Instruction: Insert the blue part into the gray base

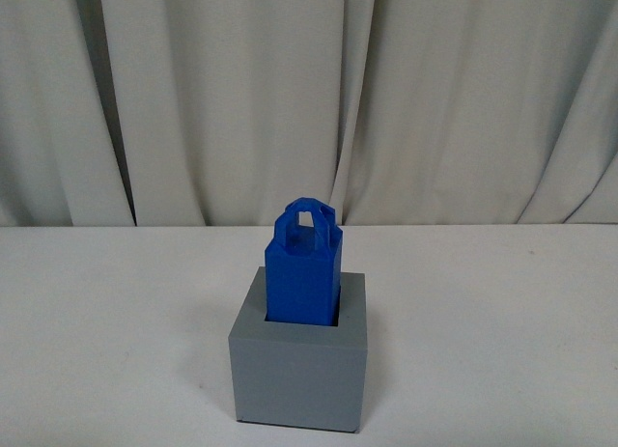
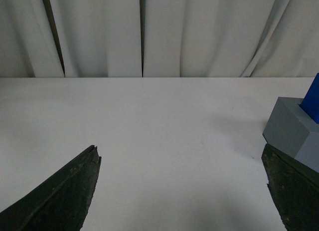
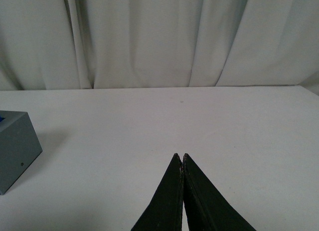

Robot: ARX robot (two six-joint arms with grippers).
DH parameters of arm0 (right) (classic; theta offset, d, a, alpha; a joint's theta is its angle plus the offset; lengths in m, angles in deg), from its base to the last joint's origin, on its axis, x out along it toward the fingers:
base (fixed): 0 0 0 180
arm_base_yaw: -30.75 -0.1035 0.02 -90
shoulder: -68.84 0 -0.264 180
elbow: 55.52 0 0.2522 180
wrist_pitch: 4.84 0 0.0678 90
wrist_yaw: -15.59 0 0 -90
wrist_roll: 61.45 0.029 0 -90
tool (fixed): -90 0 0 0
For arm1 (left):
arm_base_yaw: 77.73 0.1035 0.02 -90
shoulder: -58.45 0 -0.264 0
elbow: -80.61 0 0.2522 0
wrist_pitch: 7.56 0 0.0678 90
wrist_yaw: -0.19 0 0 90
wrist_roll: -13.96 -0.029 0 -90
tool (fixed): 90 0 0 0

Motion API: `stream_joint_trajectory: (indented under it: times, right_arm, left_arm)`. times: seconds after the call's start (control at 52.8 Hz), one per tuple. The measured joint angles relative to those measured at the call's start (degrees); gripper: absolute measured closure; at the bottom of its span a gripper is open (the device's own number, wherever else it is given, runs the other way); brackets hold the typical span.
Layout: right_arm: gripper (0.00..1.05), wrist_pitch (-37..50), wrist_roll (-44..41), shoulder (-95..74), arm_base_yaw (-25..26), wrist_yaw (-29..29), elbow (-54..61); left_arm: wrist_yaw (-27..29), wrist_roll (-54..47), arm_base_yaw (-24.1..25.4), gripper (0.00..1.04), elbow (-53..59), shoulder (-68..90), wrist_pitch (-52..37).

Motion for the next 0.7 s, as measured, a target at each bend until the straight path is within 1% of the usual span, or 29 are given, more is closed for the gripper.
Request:
stream_joint_trajectory:
  times: [0.095, 0.171, 0.209, 0.379, 0.417, 0.455, 0.493, 0.569, 0.588, 0.626, 0.701]
  right_arm:
    - [1.02, -1.36, 0.00, 1.38, 0.00, 0.00, 0.00]
    - [1.02, -8.68, -0.02, 6.73, 0.00, -0.09, -0.04]
    - [1.02, -10.69, 0.00, 8.98, 0.00, -0.04, -0.04]
    - [1.02, -11.15, -0.02, 10.75, 0.00, -0.04, -0.04]
    - [0.97, -11.15, -0.02, 10.75, 0.00, -0.07, -0.04]
    - [0.86, -11.15, -0.02, 10.82, 0.00, -0.04, -0.04]
    - [0.81, -11.15, -0.02, 10.82, 0.00, -0.04, -0.04]
    - [0.67, -11.15, -0.02, 10.82, 0.00, -0.04, -0.04]
    - [0.62, -11.15, -0.02, 10.82, 0.00, -0.04, -0.04]
    - [0.55, -11.15, -0.02, 10.82, 0.00, -0.04, -0.04]
    - [0.44, -11.15, -0.02, 10.82, 0.00, -0.04, -0.04]
  left_arm:
    - [-0.02, 0.00, 0.00, 0.06, 0.00, 0.00, 0.00]
    - [0.00, 0.00, 0.00, 0.06, 0.00, 0.00, 0.00]
    - [0.02, 0.00, 0.00, 0.06, 0.00, 0.02, 0.00]
    - [0.00, 0.00, 0.00, 0.06, 0.00, 0.00, 0.00]
    - [0.00, 0.00, 0.00, 0.06, 0.00, 0.00, 0.00]
    - [0.00, 0.00, 0.00, 0.06, 0.00, 0.00, 0.00]
    - [0.00, 0.00, 0.00, 0.06, 0.00, 0.00, 0.00]
    - [0.00, 0.00, 0.00, 0.06, 0.00, 0.00, 0.00]
    - [0.00, 0.00, 0.00, 0.06, 0.00, 0.00, 0.00]
    - [0.00, 0.00, 0.00, 0.06, 0.00, 0.00, 0.00]
    - [0.00, 0.00, 0.00, 0.06, 0.00, 0.00, 0.00]
